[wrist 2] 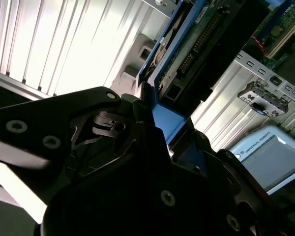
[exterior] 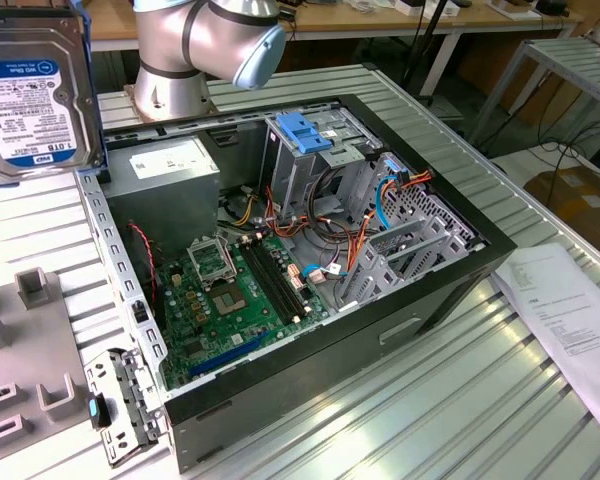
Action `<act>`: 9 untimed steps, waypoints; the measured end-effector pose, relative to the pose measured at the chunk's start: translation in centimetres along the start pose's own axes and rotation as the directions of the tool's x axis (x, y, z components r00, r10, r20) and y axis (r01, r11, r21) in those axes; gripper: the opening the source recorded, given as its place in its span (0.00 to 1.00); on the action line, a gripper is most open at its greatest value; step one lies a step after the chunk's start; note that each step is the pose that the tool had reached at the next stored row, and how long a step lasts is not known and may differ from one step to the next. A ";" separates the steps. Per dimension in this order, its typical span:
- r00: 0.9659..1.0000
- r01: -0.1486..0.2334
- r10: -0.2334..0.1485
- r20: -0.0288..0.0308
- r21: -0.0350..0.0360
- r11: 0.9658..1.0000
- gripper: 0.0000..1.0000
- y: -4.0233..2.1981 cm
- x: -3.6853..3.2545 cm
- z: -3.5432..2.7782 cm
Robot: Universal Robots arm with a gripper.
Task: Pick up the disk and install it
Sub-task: 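Pick up the disk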
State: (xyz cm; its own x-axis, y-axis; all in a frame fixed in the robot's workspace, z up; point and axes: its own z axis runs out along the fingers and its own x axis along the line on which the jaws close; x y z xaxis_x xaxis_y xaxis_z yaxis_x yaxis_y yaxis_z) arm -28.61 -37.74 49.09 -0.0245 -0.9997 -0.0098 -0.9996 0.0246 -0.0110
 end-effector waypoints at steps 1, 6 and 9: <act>1.000 0.000 0.000 0.000 0.000 1.000 0.37 -0.04 0.05 0.00; 1.000 0.000 0.000 0.000 0.000 1.000 0.37 -0.43 0.40 0.00; 1.000 0.000 0.000 0.000 0.000 1.000 0.37 -0.58 0.54 0.00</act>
State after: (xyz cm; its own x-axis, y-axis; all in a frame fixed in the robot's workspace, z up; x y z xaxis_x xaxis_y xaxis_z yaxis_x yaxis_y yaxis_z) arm -28.04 -38.30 49.10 -0.0244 -0.9997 -0.0098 -0.9996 0.0245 -0.0109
